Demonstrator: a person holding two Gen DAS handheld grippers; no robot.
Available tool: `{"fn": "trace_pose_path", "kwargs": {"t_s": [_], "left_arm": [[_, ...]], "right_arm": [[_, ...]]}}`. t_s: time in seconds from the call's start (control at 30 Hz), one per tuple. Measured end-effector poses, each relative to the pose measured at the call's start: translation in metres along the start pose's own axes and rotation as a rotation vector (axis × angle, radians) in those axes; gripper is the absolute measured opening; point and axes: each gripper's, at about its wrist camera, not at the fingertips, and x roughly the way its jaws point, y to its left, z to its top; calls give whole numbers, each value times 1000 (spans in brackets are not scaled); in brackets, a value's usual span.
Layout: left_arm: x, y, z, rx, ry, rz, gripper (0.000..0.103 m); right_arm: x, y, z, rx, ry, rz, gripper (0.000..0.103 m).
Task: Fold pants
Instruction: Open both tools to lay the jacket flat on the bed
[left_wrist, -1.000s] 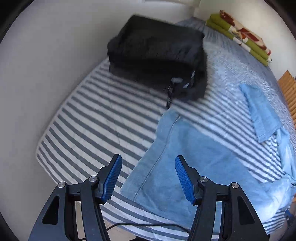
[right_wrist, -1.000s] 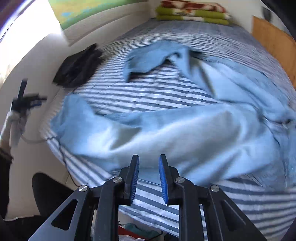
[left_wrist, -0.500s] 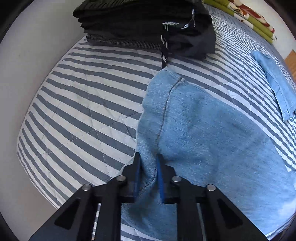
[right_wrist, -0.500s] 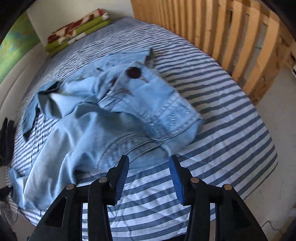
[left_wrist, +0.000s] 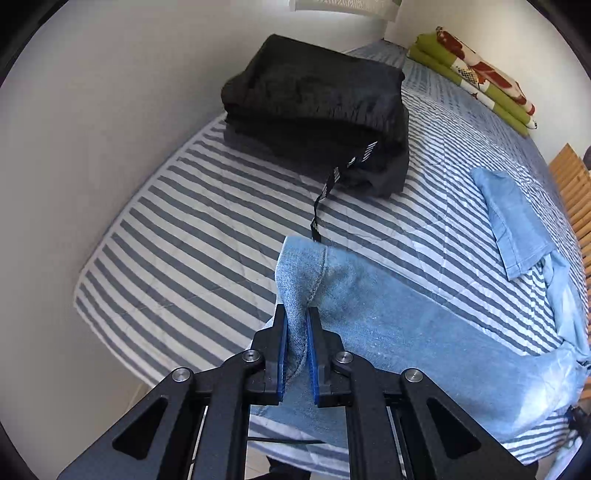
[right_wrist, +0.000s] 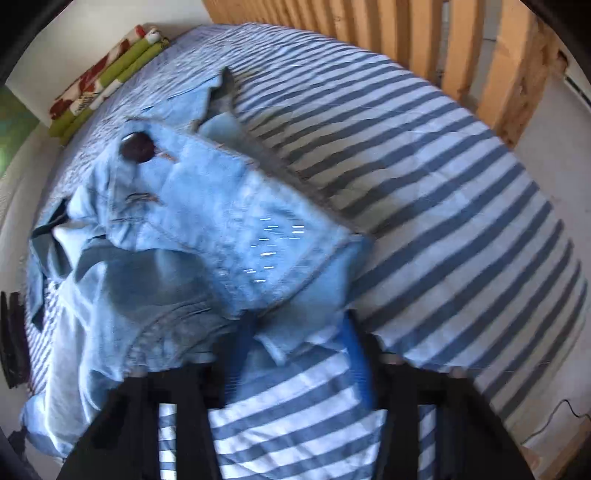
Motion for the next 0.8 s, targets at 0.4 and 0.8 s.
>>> {"fn": "trace_pose_path", "kwargs": {"t_s": [0.4, 0.8], "left_arm": [[12, 43, -13, 7, 111, -11, 44], [99, 13, 40, -37, 130, -23, 62]], "right_arm": [[-95, 19, -14, -129, -148, -244, 10], [-62, 245, -25, -677, -40, 146, 38]]}}
